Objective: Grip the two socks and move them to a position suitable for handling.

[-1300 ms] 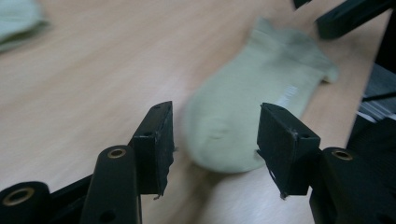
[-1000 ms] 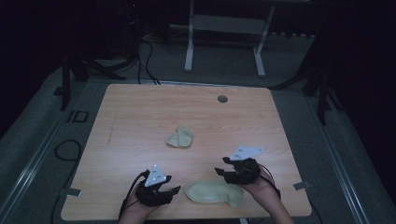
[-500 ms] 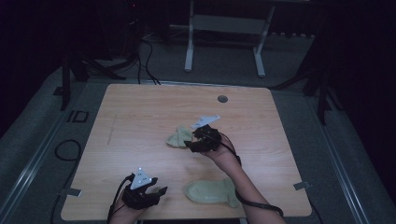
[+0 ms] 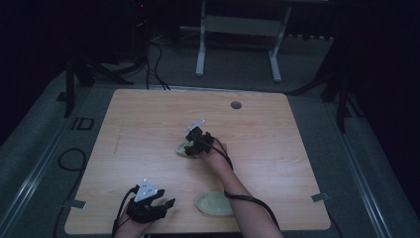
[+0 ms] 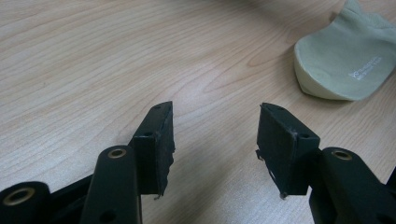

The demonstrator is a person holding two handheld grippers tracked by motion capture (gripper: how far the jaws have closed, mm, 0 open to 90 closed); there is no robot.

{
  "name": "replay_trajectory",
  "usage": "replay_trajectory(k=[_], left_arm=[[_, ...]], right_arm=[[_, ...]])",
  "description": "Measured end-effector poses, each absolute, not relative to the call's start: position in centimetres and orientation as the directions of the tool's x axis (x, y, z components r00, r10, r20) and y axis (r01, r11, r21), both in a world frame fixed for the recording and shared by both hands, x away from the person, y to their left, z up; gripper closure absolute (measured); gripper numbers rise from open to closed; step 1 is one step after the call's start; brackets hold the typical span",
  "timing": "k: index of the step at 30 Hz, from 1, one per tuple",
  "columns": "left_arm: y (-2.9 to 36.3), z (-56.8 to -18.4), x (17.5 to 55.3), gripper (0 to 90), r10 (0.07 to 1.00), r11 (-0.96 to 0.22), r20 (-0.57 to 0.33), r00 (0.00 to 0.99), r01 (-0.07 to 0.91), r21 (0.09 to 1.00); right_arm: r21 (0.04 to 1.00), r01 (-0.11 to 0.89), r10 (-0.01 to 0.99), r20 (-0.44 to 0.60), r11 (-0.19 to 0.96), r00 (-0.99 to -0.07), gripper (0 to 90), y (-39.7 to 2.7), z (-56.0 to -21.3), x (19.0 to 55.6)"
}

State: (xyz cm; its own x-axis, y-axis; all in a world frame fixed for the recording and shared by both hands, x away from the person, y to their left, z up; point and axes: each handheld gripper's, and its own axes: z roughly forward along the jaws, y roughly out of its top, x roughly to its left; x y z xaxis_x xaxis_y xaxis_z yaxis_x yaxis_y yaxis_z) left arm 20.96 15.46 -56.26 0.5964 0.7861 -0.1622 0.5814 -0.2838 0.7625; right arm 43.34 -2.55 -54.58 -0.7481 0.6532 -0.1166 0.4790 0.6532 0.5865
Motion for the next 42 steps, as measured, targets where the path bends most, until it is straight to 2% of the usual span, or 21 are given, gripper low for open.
replay_trajectory(k=[1,8,11,12,13,15,21,27,30,42], left_arm=[[15.5,-56.3,21.0,46.3,0.786,-0.283,-0.163,0.597,0.58,0.764],[15.2,-56.2,20.8,46.2,0.784,-0.291,-0.153,0.602,0.574,0.766],[15.2,-56.2,20.7,46.2,0.782,-0.293,-0.151,0.604,0.572,0.766],[15.2,-56.2,20.7,46.2,0.783,-0.291,-0.154,0.603,0.573,0.766],[15.2,-56.3,20.7,46.2,0.784,-0.29,-0.155,0.601,0.575,0.765],[15.3,-56.3,20.7,46.1,0.784,-0.291,-0.155,0.6,0.577,0.763],[15.2,-56.5,20.7,46.1,0.782,-0.29,-0.162,0.602,0.581,0.76],[15.1,-56.3,20.6,45.5,0.778,-0.293,-0.16,0.607,0.577,0.762],[14.9,-56.4,20.6,45.5,0.776,-0.295,-0.16,0.61,0.576,0.762],[14.7,-56.4,20.6,45.6,0.776,-0.298,-0.16,0.61,0.579,0.759]], right_arm=[[0.573,0.48,0.648,-0.121,0.664,-0.752,37.0,-2.4,-54.9,43.3],[0.584,0.473,0.646,-0.118,0.66,-0.754,48.3,-2.4,-55.0,42.7],[0.574,0.478,0.656,-0.145,0.665,-0.74,69.2,-2.0,-54.9,42.6],[0.574,0.478,0.656,-0.145,0.665,-0.74,69.2,-2.0,-54.9,42.6],[0.57,0.462,0.656,-0.189,0.68,-0.731,76.3,-1.9,-55.0,42.5],[0.573,0.462,0.657,-0.188,0.677,-0.73,79.3,-1.9,-55.0,42.6],[0.565,0.477,0.66,-0.17,0.673,-0.731,81.8,-2.2,-54.3,42.9],[0.602,0.47,0.669,-0.149,0.646,-0.728,81.9,-3.3,-52.2,42.5],[0.624,0.475,0.683,-0.132,0.62,-0.718,81.9,-4.8,-50.5,42.0],[0.655,0.47,0.71,-0.147,0.591,-0.689,81.9,-10.0,-47.5,39.5]])
